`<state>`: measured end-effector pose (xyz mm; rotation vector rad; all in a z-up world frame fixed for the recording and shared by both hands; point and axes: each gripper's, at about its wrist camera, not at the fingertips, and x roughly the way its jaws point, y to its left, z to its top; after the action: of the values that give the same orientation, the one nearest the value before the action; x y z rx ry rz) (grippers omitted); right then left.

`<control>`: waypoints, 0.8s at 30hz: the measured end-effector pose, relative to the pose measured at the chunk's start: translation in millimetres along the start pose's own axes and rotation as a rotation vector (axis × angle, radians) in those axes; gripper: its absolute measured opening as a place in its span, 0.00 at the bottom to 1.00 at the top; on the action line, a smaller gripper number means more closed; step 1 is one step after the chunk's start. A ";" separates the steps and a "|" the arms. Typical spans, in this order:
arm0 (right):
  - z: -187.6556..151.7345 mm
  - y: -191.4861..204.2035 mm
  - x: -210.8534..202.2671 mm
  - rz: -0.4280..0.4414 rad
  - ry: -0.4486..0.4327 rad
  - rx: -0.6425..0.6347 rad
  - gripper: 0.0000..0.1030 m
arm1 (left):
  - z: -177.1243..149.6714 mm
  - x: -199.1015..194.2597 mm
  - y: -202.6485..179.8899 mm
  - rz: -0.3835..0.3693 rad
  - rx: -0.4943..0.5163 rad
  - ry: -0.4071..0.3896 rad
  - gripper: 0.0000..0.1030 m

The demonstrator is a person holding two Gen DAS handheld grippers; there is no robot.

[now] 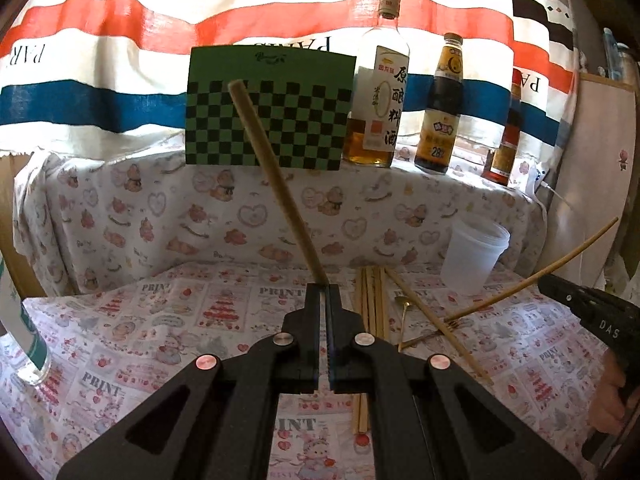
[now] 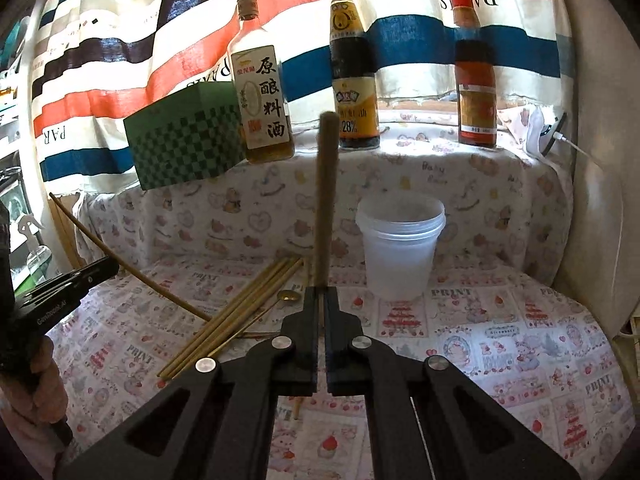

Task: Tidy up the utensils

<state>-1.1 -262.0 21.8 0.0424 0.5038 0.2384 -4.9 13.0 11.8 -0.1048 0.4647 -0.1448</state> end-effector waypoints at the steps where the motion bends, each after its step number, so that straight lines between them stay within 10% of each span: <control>1: -0.3 -0.4 -0.2 0.003 0.002 0.002 0.03 | -0.1 0.3 0.5 0.001 -0.003 0.000 0.02; 14: -1.4 -0.6 3.4 0.017 0.041 0.006 0.03 | 0.2 4.9 10.3 0.027 -0.022 0.000 0.17; 24: -1.9 -11.5 12.8 -0.001 0.061 0.043 0.02 | 0.2 -1.4 6.3 0.056 -0.004 -0.031 0.00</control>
<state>11.3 -270.1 13.0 0.0769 0.5699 0.2288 -5.3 19.4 11.8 -0.0974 0.4368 -0.0868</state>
